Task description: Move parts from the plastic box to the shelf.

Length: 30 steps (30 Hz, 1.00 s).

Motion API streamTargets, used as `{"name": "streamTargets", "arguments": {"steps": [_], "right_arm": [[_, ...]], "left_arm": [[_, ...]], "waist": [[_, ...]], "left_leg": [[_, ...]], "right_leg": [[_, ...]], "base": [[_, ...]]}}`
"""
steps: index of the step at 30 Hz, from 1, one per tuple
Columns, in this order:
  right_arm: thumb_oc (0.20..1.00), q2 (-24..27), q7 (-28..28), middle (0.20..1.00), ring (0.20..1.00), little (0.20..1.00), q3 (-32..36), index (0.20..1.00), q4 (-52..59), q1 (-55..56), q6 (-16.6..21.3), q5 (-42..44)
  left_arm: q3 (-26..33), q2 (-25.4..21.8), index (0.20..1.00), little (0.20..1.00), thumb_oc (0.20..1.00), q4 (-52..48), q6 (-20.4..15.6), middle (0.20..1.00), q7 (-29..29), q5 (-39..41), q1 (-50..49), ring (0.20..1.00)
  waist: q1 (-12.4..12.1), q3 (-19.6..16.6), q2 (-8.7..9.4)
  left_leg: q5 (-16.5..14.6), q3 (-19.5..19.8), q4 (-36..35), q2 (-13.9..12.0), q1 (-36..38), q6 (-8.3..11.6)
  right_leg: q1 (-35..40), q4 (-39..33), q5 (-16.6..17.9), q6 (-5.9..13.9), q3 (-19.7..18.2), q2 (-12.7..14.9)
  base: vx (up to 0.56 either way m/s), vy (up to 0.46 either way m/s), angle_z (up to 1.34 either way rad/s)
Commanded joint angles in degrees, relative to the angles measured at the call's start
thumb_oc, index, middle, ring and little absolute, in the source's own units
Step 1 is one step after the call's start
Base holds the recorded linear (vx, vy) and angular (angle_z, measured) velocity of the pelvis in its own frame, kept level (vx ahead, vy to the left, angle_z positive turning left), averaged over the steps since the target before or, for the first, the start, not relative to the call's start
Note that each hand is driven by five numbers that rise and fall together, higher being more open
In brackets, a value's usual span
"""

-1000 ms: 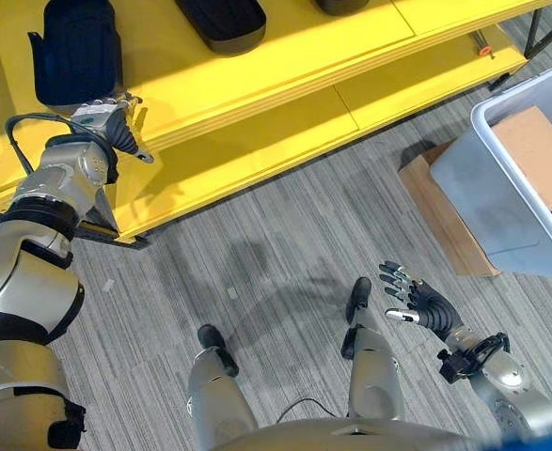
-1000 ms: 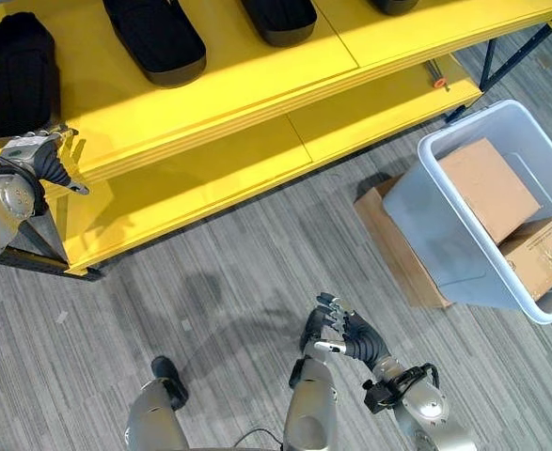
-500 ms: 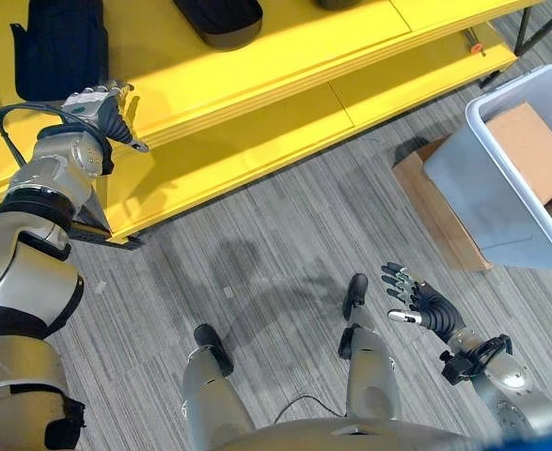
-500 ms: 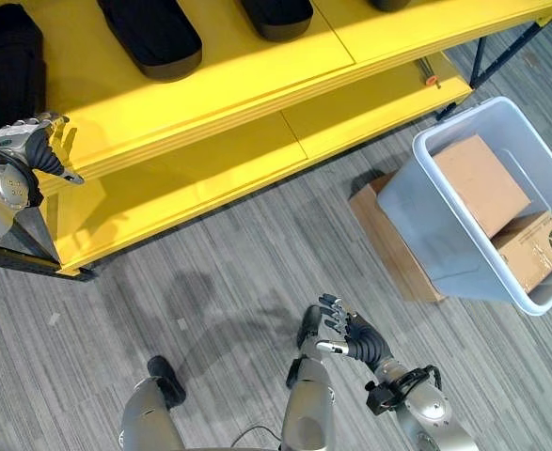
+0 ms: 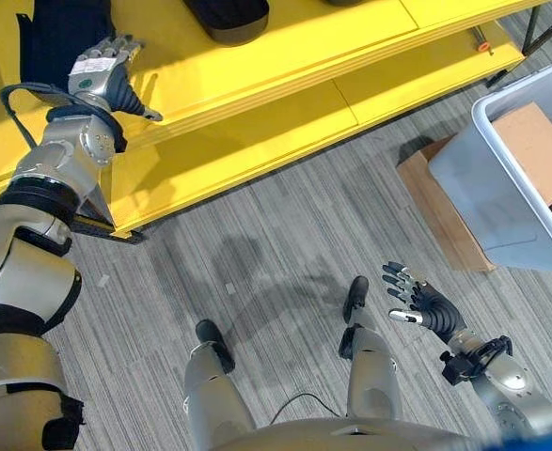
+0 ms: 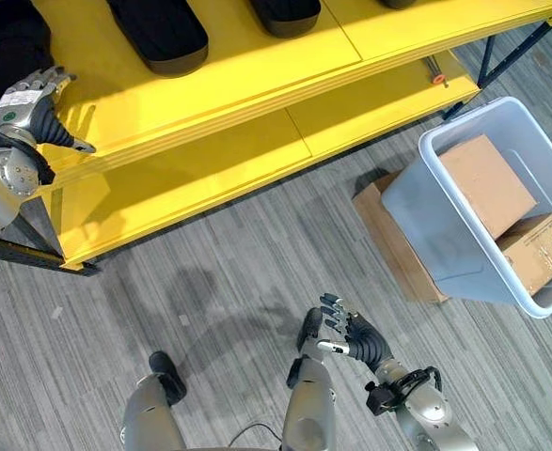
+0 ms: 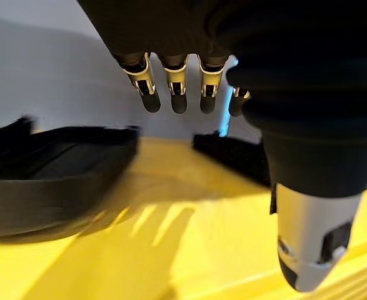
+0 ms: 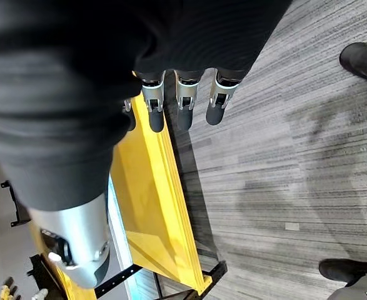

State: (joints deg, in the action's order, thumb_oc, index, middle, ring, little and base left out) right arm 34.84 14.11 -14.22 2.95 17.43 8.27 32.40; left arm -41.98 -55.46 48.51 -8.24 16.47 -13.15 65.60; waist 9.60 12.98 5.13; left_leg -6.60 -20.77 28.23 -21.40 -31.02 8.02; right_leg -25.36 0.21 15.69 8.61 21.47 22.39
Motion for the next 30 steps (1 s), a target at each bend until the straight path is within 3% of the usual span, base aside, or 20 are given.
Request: {"name": "streamTargets", "arguments": {"steps": [1, 3, 4, 7, 10, 11, 14, 16, 25, 30], "right_arm": [[1.0, 3.89, -0.7, 1.0, 1.0, 1.0, 3.34, 1.0, 2.06, -2.36, 4.01, 0.59], [1.0, 2.76, -1.37, 1.0, 1.0, 1.0, 3.92, 1.0, 2.18, -2.73, 4.84, -0.12], [1.0, 2.97, -1.37, 1.0, 1.0, 1.0, 3.82, 1.0, 2.19, -2.71, 4.84, -0.14], [1.0, 1.9, -2.6, 1.0, 1.0, 1.0, 4.53, 1.0, 3.24, -3.47, 5.95, -1.86], [1.0, 0.72, -3.89, 1.0, 1.0, 1.0, 4.3, 1.0, 3.19, -4.73, 6.31, -3.62], [1.0, -0.25, -4.53, 1.0, 1.0, 1.0, 4.62, 1.0, 3.15, -5.8, 6.31, -4.47], [1.0, -0.48, -4.86, 1.0, 1.0, 1.0, 4.04, 1.0, 3.38, -6.43, 6.28, -4.97], [1.0, -1.51, -5.3, 1.0, 1.0, 1.0, 3.49, 1.0, 3.61, -7.6, 6.31, -5.5], [1.0, -3.01, -5.1, 1.0, 1.0, 1.0, 0.65, 1.0, 4.51, -9.92, 5.77, -5.6], [1.0, -3.7, -5.81, 1.0, 1.0, 1.0, -0.96, 1.0, 4.68, -11.09, 5.62, -6.45]], "left_arm": [[7.29, -2.41, 1.0, 1.0, 1.0, -2.88, -3.44, 1.0, 2.81, 4.72, 1.42, 1.0], [14.64, -3.0, 1.0, 1.0, 1.0, -12.81, -6.97, 1.0, 3.28, 10.59, -6.75, 1.0], [15.23, -3.11, 1.0, 1.0, 1.0, -13.19, -6.9, 1.0, 3.23, 10.59, -7.42, 1.0], [25.13, -2.05, 1.0, 1.0, 1.0, -24.56, -10.26, 1.0, 4.32, 15.45, -20.43, 1.0], [31.35, 0.25, 1.0, 1.0, 1.0, -31.7, -12.29, 1.0, 3.02, 17.75, -30.56, 1.0], [34.25, 2.29, 1.0, 1.0, 1.0, -36.63, -13.75, 1.0, 1.21, 18.98, -37.55, 1.0], [38.05, 4.36, 1.0, 1.0, 1.0, -40.94, -14.33, 1.0, 0.06, 19.65, -44.13, 1.0], [42.44, 9.44, 1.0, 1.0, 1.0, -45.98, -15.43, 1.0, -2.38, 23.31, -53.06, 1.0], [47.33, 16.58, 1.0, 1.0, 1.0, -55.83, -15.6, 1.0, -9.28, 28.55, -72.17, 1.0], [45.79, 20.92, 1.0, 1.0, 1.0, -54.84, -13.88, 1.0, -12.71, 32.65, -80.09, 1.0]], "waist": [[-0.67, 1.29, -1.6], [-2.05, 1.2, -1.55], [-1.88, 1.18, -1.67], [-3.27, 1.13, -1.58], [-4.12, 0.92, -1.4], [-5.3, 0.29, -1.19], [-5.53, -0.15, -0.94], [-6.61, -1.37, -0.74], [-9.83, -4.56, -0.05], [-11.28, -6.12, -0.42]], "left_leg": [[4.89, -0.7, -5.08, 2.62, 3.32, -0.56], [5.23, -0.27, -6.0, 3.18, 4.58, -0.37], [5.25, -0.28, -6.05, 3.19, 4.69, -0.36], [5.79, 0.35, -7.15, 3.56, 6.41, -0.19], [6.15, 0.75, -8.23, 3.8, 8.21, -0.15], [6.42, 1.28, -9.15, 3.89, 9.5, -0.16], [6.6, 1.45, -10.03, 4.32, 10.98, -0.23], [6.45, 1.87, -11.74, 5.43, 13.55, -0.72], [7.5, 2.16, -17.14, 7.57, 19.33, -1.6], [8.4, 1.69, -20.15, 6.49, 24.87, -1.5]], "right_leg": [[9.63, 5.25, 1.38, 6.39, -1.01, 3.55], [11.22, 4.88, 1.08, 6.39, -0.39, 3.63], [11.32, 4.85, 1.07, 6.39, -0.38, 3.63], [13.4, 4.47, 0.79, 6.35, 0.34, 3.73], [15.16, 4.21, 0.56, 6.24, 0.81, 3.68], [16.7, 4.0, 0.29, 6.2, 1.39, 3.57], [18.52, 3.52, 0.39, 6.21, 1.98, 3.72], [21.09, 2.92, 0.94, 6.34, 2.78, 3.93], [26.51, 1.55, 2.21, 6.39, 5.09, 4.01], [30.07, 2.53, -0.88, 6.17, 5.64, 2.87]], "base": [[0.0, -0.004, 0.07], [0.0, -0.012, 0.02], [0.0, -0.038, -0.04], [0.0, -0.04, 0.07], [0.02, -0.017, 0.14], [0.05, -0.022, 0.17], [0.05, 0.0, 0.13], [0.09, 0.034, 0.22], [0.08, -0.01, 0.14], [0.08, -0.057, 0.09]]}}
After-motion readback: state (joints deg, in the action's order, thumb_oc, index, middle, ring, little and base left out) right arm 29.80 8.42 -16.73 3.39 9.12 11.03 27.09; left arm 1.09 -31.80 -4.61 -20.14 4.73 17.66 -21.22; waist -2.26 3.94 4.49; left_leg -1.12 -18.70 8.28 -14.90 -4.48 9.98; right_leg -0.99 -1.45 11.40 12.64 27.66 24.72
